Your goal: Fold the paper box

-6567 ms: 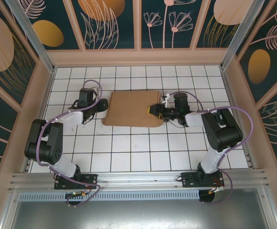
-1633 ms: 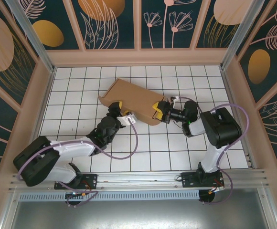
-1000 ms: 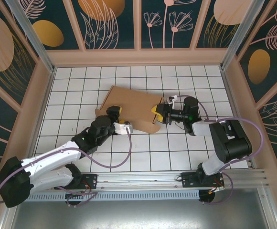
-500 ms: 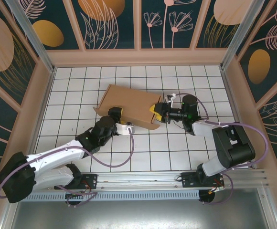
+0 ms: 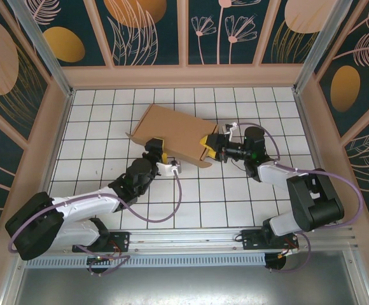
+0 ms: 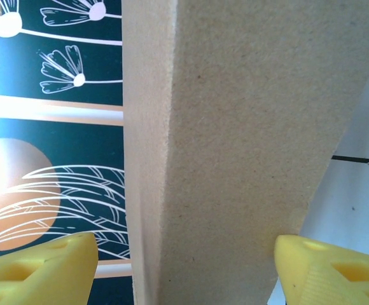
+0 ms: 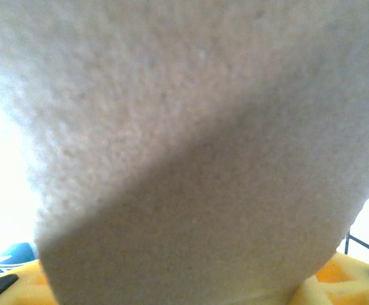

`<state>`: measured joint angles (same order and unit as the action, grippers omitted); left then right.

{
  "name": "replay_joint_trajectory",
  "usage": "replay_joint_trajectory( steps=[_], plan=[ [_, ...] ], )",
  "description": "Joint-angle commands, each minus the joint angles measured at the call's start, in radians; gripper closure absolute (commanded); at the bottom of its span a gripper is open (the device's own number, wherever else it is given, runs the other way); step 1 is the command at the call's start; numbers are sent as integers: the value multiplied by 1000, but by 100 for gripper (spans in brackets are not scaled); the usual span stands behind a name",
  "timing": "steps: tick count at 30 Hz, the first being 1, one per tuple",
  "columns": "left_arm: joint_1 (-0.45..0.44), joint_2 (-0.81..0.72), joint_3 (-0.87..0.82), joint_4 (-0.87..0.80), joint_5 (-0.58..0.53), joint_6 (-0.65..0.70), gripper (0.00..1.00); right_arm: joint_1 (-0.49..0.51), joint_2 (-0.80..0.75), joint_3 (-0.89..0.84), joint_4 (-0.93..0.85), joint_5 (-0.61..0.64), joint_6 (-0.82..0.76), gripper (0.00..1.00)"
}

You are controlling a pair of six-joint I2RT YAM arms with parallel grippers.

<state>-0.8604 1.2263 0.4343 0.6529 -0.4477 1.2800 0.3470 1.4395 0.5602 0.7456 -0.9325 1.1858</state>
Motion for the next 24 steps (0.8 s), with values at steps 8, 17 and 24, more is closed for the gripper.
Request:
replay_joint_trajectory(
  steps=[8, 17, 24],
  plan=[
    [-2, 18, -45, 19, 1, 59, 25, 34, -86, -11, 115, -126, 71, 61],
    [-8, 29, -16, 213, -105, 148, 36, 30, -73, -55, 204, -120, 145, 60],
    [-18, -12, 1, 184, -118, 188, 49, 20, -69, -63, 249, -117, 169, 49]
  ],
)
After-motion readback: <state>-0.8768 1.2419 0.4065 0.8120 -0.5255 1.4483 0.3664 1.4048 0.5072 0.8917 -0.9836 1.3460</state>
